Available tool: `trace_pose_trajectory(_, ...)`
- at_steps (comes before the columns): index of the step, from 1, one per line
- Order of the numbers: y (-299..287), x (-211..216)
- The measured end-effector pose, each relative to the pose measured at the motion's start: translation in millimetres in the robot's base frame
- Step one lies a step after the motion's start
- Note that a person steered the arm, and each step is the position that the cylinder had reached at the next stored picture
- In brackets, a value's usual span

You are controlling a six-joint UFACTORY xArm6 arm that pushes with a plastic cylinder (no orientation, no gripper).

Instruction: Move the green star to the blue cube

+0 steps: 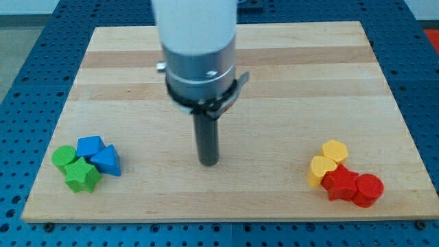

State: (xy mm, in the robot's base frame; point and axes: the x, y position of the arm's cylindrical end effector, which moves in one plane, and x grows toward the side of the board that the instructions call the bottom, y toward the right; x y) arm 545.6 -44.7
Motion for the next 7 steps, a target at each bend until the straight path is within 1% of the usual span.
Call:
trace_pose_trajectory(1,-30,23)
trace_pose_trajectory(2,-30,24)
trace_pose_trajectory(3,-46,43)
trace_pose_trajectory(4,-92,57)
trace_pose_trajectory(5,-154,61)
trace_pose_trajectory(6,-198,58)
trace_pose_trajectory(7,-193,36)
